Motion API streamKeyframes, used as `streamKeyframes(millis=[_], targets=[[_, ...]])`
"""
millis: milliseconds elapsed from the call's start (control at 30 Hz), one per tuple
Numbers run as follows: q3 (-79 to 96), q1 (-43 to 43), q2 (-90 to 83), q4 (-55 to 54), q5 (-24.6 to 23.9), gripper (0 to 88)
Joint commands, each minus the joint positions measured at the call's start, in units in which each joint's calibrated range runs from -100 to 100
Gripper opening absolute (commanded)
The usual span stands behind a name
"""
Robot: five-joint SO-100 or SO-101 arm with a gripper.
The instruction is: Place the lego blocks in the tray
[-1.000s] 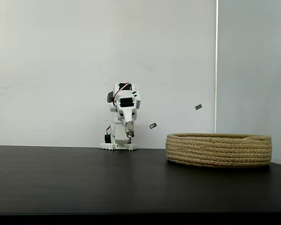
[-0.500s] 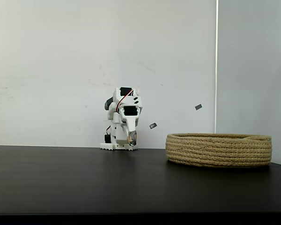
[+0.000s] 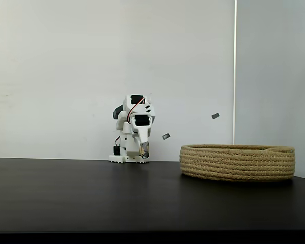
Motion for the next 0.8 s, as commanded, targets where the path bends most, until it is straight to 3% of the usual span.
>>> streamKeyframes(millis=[0, 767], targets=[[-0.1, 0.1, -0.5, -0.3, -0.9, 0.3], [-0.1, -0.1, -0.5, -0.3, -0.5, 0.3]])
